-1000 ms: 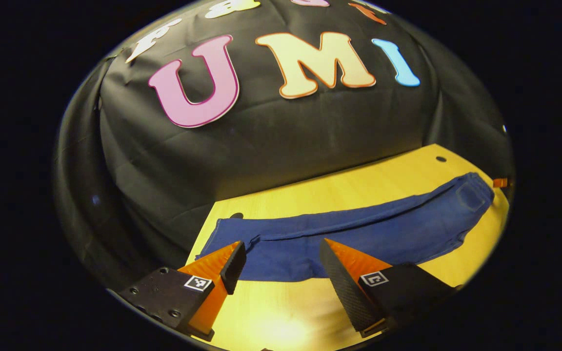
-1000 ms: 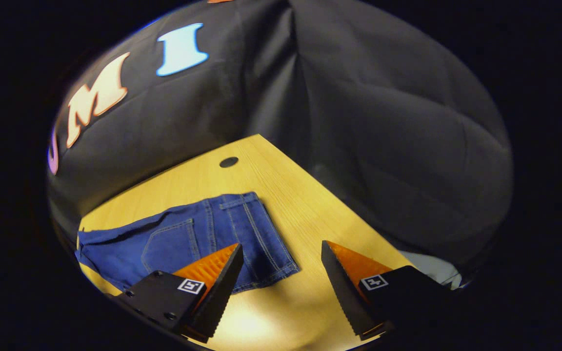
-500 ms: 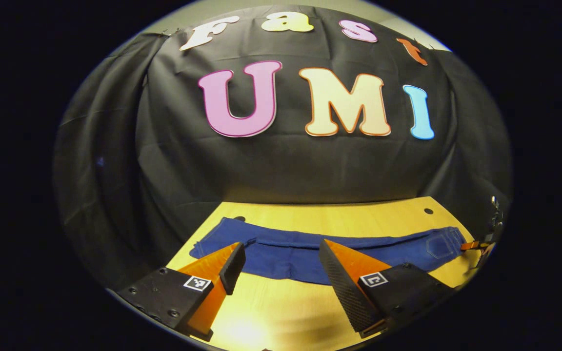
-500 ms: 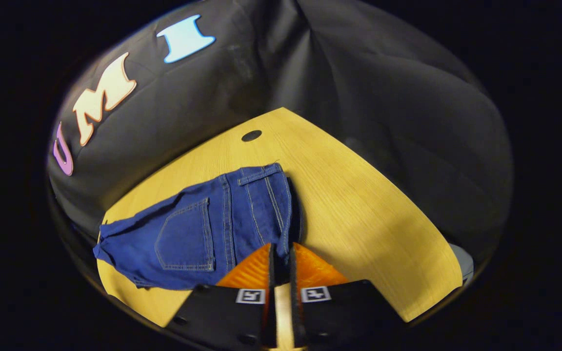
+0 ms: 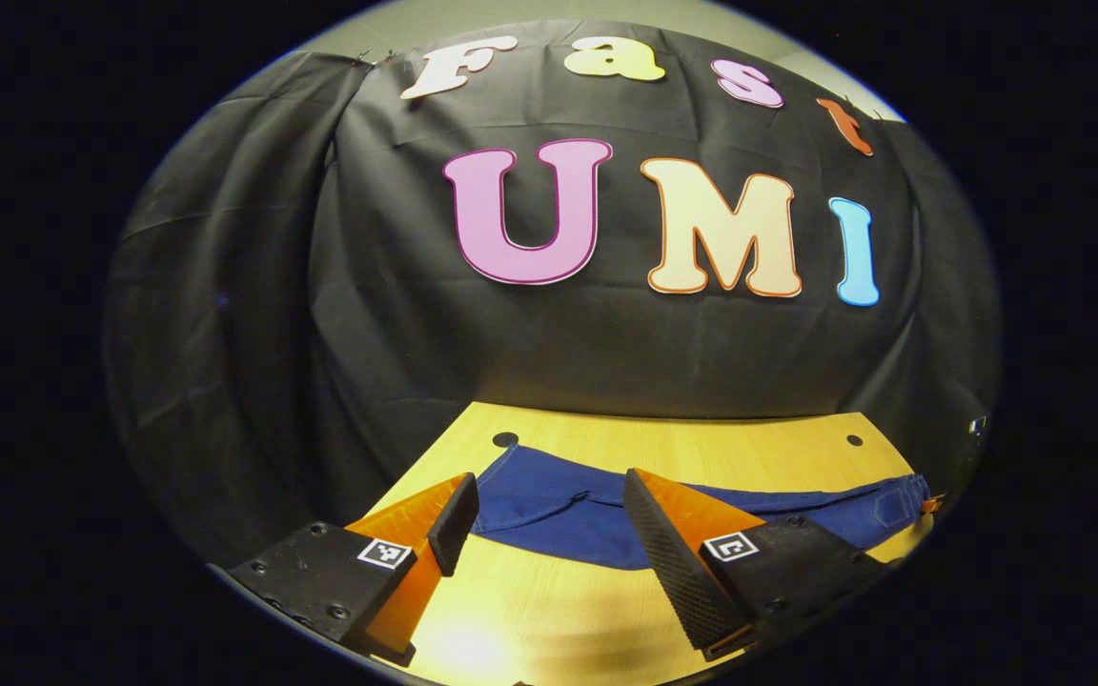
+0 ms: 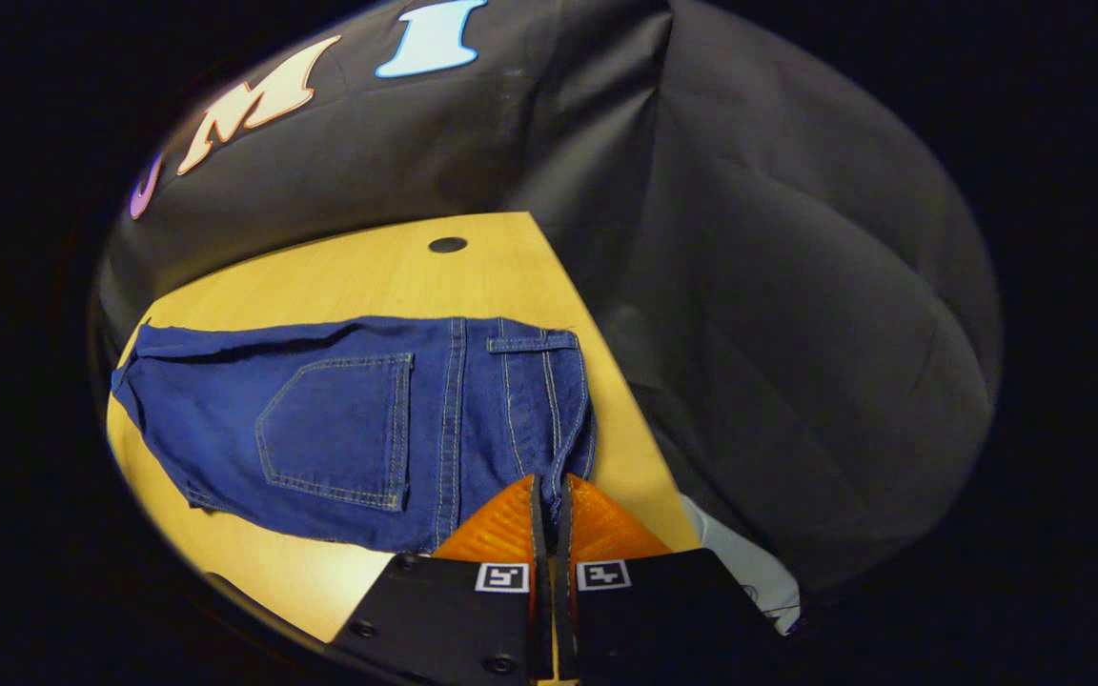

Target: Grasp the waist and the cuffs of the jeans and fold them to make the two legs overlap; first hold the waist and fold one-third of the jeans toward the cuffs, then hold the cuffs and fold the remaining one-third in the same direction to finish folding.

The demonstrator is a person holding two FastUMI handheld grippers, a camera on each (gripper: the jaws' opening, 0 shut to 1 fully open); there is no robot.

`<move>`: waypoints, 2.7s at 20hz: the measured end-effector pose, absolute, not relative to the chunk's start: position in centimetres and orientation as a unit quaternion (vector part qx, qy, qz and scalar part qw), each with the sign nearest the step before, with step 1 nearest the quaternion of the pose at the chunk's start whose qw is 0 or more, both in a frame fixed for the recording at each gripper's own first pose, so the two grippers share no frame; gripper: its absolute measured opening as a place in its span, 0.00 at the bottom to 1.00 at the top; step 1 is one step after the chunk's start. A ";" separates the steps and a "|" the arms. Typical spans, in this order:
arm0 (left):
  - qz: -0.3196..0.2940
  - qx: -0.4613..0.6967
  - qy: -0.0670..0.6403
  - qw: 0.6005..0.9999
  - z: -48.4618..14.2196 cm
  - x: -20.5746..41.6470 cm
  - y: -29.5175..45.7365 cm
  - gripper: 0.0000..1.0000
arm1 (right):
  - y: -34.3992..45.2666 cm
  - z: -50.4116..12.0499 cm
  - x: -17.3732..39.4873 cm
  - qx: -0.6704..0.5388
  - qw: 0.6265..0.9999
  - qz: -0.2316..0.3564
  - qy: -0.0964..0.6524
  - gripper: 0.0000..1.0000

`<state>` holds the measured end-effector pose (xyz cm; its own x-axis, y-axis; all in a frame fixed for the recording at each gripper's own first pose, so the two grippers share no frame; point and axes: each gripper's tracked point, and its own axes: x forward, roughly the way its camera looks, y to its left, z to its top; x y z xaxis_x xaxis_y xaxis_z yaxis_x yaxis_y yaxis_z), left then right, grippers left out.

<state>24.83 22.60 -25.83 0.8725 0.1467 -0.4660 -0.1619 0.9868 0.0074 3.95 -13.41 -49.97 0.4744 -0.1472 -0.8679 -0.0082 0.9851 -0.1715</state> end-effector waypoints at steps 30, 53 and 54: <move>-0.078 -0.040 0.331 0.940 -35.7 32.9 32.6 0.92 | 39.8 -36.2 8.9 0.101 0.924 0.155 0.336 0.03; -0.132 -0.036 0.480 0.866 -55.2 37.4 34.7 0.98 | 42.2 -40.4 1.1 0.047 0.881 0.195 0.428 0.97; -0.134 -0.038 0.483 0.865 -55.2 37.2 34.6 0.98 | 42.0 -40.4 0.9 0.044 0.881 0.194 0.429 0.97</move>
